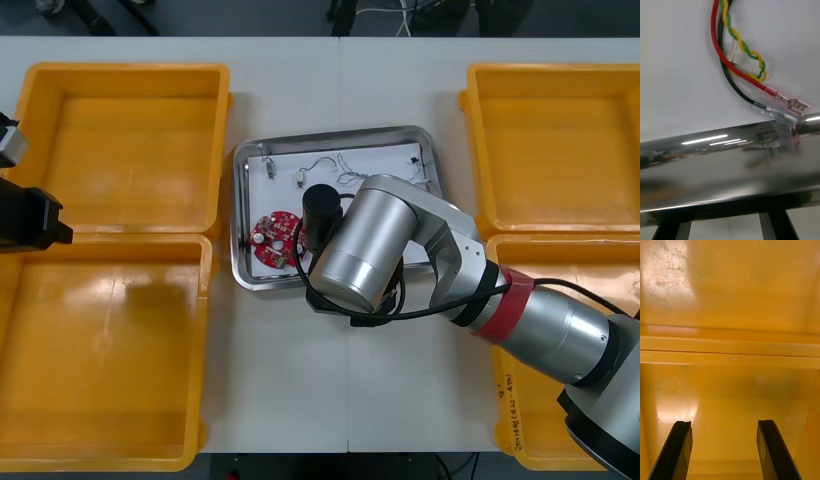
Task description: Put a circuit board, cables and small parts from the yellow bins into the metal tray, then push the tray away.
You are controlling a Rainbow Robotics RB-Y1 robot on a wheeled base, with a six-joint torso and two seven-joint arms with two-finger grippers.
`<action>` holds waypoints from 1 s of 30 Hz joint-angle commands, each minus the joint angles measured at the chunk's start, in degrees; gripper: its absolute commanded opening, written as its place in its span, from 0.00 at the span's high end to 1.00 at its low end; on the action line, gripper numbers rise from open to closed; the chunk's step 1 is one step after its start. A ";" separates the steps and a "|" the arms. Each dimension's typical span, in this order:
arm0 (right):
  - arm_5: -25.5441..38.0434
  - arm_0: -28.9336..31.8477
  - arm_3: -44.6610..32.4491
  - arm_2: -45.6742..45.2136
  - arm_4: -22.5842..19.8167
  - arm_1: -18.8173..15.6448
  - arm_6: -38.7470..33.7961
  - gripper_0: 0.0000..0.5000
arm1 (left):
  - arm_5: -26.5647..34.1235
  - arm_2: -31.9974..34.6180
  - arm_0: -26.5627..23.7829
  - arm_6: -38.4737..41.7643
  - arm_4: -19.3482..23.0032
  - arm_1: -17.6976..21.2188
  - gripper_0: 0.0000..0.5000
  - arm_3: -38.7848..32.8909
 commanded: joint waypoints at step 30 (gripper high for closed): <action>-5.84 -5.73 5.25 -1.45 -0.04 -1.01 4.51 0.00 | 0.37 0.46 0.90 -7.04 -0.55 2.58 0.00 -1.63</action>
